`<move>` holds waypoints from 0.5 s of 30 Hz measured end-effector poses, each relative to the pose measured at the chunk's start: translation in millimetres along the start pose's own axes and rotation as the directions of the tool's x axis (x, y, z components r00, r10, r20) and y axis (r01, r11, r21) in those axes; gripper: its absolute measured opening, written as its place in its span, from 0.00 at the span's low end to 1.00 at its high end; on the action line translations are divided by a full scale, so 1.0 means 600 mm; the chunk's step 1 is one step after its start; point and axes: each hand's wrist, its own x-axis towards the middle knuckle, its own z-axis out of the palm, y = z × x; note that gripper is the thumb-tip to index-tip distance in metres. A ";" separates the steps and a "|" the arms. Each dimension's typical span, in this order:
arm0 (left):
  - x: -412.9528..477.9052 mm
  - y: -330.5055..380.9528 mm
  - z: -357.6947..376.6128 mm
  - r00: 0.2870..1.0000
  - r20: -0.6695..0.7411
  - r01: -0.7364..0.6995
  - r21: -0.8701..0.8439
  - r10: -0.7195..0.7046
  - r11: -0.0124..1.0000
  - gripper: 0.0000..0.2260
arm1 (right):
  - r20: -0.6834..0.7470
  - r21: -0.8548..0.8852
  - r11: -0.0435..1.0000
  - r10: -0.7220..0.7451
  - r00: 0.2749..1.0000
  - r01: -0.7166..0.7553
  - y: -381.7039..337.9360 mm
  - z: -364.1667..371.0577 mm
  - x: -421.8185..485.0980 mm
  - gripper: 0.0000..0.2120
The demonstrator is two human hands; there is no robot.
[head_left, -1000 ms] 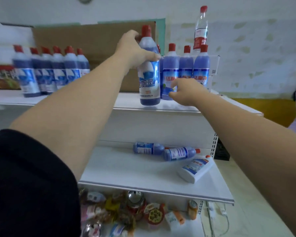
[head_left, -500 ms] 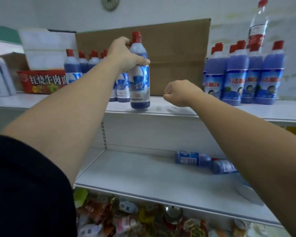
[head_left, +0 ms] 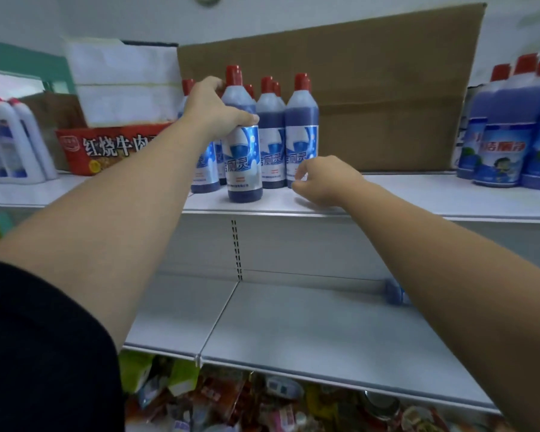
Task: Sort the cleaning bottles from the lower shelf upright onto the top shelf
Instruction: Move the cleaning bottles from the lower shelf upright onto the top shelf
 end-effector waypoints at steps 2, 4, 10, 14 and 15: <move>0.012 -0.017 -0.007 1.000 0.002 -0.005 0.021 0.005 1.000 0.42 | -0.009 -0.004 1.000 -0.005 1.000 0.005 -0.017 0.012 0.011 0.14; 0.021 -0.029 -0.011 1.000 0.002 -0.016 0.031 0.016 0.999 0.41 | -0.010 -0.005 1.000 -0.005 1.000 0.005 -0.030 0.019 0.020 0.13; 0.044 -0.036 -0.016 0.995 0.049 -0.092 0.184 0.084 0.979 0.39 | 0.012 0.009 1.000 -0.013 1.000 0.013 -0.046 0.026 0.047 0.12; 0.057 -0.039 -0.014 0.996 0.052 -0.089 0.223 0.079 0.971 0.38 | 0.003 0.008 1.000 -0.007 1.000 0.007 -0.044 0.028 0.059 0.11; 0.060 -0.039 -0.013 0.996 0.050 -0.084 0.237 0.074 0.968 0.38 | 0.003 0.003 1.000 -0.004 1.000 0.004 -0.043 0.028 0.061 0.11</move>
